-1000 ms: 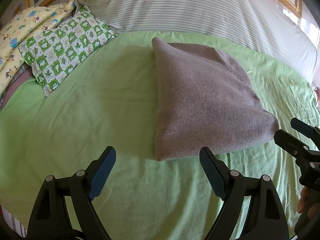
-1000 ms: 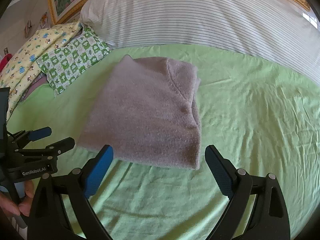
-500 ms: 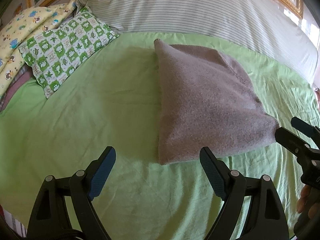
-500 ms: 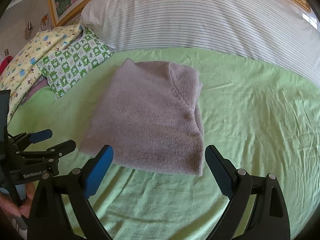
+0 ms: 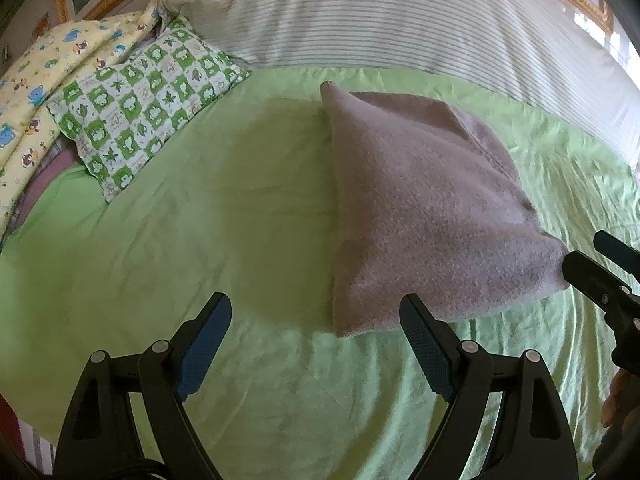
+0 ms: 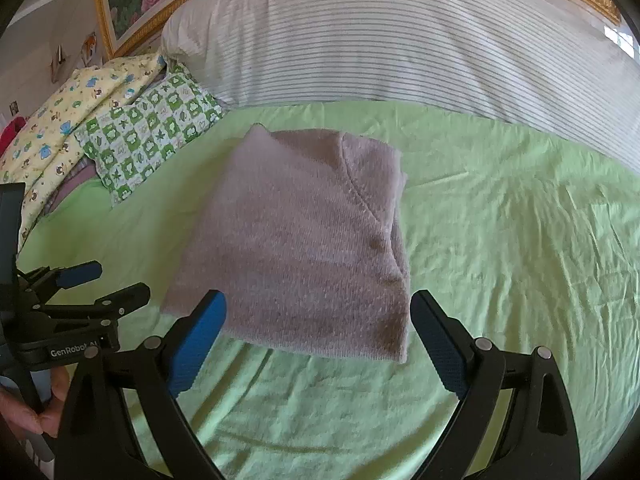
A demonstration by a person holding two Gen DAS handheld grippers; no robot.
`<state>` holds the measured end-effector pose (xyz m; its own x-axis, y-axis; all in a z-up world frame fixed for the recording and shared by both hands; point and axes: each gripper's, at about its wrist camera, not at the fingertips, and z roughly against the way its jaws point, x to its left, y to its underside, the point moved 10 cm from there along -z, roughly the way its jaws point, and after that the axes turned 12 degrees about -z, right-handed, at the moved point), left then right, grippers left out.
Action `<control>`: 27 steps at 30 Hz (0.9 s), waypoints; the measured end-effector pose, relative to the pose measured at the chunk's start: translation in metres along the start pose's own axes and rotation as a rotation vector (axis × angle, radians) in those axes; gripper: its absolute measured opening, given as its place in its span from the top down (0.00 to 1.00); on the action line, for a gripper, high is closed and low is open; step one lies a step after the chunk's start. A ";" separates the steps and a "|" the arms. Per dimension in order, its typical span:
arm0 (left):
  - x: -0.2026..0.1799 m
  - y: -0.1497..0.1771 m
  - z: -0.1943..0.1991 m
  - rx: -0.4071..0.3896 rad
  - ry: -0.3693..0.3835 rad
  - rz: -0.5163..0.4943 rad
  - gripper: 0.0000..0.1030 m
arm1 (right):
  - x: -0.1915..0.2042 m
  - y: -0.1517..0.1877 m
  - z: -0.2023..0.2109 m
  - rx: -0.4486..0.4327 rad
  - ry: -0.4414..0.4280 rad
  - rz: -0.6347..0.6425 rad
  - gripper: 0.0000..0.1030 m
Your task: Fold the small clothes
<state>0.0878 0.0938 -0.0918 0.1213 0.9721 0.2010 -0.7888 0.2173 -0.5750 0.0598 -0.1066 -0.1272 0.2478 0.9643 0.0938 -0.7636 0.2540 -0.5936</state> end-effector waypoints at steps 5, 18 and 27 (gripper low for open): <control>0.001 -0.004 0.003 -0.012 -0.015 -0.008 0.16 | -0.001 -0.003 0.000 -0.002 -0.002 -0.007 0.09; -0.002 -0.014 0.004 -0.015 -0.037 -0.028 0.16 | 0.001 -0.011 0.000 -0.016 -0.009 -0.017 0.09; 0.000 -0.018 0.003 -0.017 -0.032 -0.027 0.16 | 0.003 -0.019 -0.002 -0.023 -0.013 -0.018 0.09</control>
<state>0.1002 0.0895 -0.0796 0.1223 0.9626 0.2418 -0.7754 0.2448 -0.5822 0.0756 -0.1088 -0.1170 0.2537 0.9604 0.1149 -0.7451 0.2697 -0.6099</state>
